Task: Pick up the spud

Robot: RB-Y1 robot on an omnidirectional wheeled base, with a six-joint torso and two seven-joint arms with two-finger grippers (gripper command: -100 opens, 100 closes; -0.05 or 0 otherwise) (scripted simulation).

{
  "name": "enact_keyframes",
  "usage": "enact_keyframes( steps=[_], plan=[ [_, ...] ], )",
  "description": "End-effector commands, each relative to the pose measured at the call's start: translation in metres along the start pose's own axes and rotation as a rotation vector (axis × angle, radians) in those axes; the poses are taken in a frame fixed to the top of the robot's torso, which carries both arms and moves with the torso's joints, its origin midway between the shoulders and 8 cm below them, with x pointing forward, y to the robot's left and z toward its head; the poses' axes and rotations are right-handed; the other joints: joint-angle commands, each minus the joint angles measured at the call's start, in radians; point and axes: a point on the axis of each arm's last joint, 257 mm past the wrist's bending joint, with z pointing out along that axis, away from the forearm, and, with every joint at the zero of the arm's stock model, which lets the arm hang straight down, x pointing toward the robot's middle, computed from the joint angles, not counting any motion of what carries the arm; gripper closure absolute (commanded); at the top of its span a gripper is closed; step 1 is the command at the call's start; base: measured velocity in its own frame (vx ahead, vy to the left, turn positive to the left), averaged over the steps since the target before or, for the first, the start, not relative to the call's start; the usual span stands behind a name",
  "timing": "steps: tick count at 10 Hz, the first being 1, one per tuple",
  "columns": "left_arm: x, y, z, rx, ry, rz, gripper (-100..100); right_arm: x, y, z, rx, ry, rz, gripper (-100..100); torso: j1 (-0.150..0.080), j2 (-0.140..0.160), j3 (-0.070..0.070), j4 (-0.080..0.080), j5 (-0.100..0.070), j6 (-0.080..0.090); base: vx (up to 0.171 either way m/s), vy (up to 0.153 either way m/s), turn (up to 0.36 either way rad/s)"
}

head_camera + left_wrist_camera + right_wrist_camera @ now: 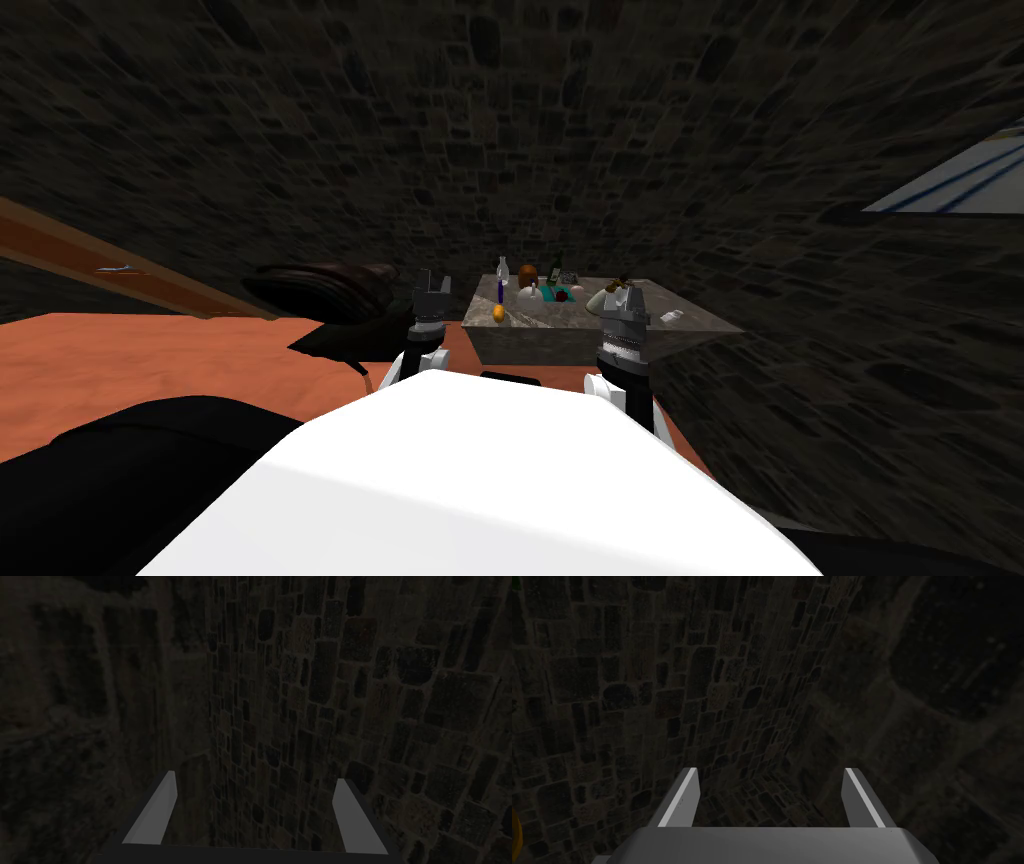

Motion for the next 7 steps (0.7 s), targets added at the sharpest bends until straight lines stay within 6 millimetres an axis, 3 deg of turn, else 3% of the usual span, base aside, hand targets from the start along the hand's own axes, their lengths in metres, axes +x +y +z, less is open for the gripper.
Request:
enact_keyframes(
  steps=[1,4,7],
  plan=[
    [0.007,0.016,0.007,-0.031,0.035,0.003,-100,0.0,0.0,0.0,0.0,0.0,0.0,0,0.0,0.0,0.0,0.0,0.0,0.0,-0.099,0.062,-0.125],
    [0.012,0.033,0.015,-0.065,0.061,0.005,-100,0.0,0.0,0.0,0.0,0.0,0.0,0,0.009,0.01,0.006,0.002,0.002,0.0,-0.143,0.107,-0.096],
    [0.021,0.066,0.03,-0.129,0.104,0.013,-100,0.0,0.0,0.0,0.0,0.0,0.0,0,0.006,0.008,0.004,0.002,0.001,0.0,-0.125,0.084,-0.124]
  ],
)
